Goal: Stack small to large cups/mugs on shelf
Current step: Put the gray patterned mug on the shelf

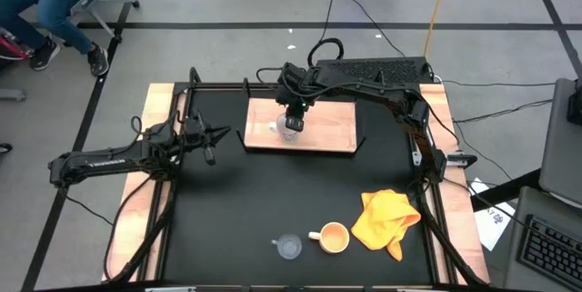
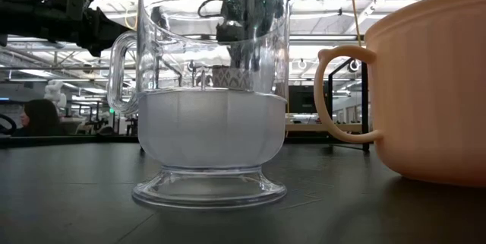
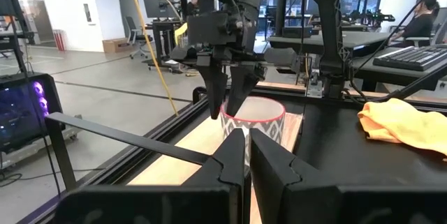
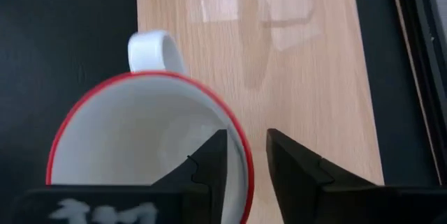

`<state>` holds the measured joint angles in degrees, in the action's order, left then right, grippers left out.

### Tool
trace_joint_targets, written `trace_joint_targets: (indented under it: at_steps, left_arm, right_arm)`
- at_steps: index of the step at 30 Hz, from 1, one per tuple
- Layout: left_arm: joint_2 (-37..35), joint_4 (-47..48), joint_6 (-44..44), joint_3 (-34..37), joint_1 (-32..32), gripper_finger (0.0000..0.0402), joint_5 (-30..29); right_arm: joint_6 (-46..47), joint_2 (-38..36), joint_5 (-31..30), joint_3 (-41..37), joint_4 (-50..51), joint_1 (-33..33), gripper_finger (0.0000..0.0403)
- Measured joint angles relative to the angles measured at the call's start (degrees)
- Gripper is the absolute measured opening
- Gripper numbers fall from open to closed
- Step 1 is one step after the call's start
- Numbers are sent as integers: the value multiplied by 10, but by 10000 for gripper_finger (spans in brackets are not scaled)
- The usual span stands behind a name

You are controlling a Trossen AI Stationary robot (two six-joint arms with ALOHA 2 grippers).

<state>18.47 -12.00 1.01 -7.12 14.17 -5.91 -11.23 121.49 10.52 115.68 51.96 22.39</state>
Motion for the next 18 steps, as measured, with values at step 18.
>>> trace_joint_targets:
  at_steps: [18]
  left_arm:
    - [0, -1, 3, 0, 0, 24, 0]
  right_arm:
    - [94, -52, -14, 1, 3, 0, 116]
